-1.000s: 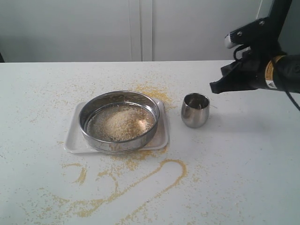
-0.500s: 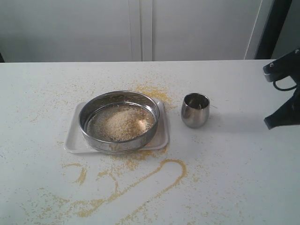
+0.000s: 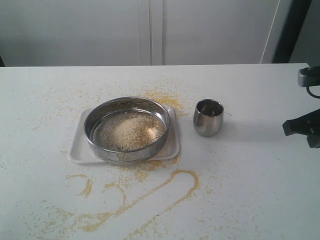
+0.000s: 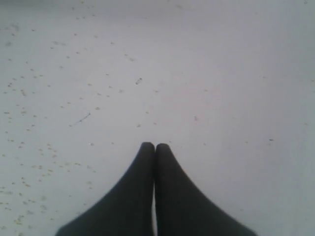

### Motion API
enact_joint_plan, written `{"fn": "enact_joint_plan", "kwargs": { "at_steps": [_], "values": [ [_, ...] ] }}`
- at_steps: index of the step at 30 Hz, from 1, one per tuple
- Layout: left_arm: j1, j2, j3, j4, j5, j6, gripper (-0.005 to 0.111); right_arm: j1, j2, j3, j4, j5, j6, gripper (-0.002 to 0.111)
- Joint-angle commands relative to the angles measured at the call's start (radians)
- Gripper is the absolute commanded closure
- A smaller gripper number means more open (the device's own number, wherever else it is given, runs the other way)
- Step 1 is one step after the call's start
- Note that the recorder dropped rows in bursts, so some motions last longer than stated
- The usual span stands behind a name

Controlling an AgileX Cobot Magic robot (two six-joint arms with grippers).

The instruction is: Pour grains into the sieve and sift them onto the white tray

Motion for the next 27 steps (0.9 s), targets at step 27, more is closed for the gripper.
{"fn": "enact_joint_plan", "kwargs": {
  "at_steps": [27],
  "values": [
    [-0.002,-0.004,0.004,-0.141,-0.490,-0.366,0.107,-0.008,-0.009,0.005,0.000,-0.065,0.010,0.108]
  ]
}}
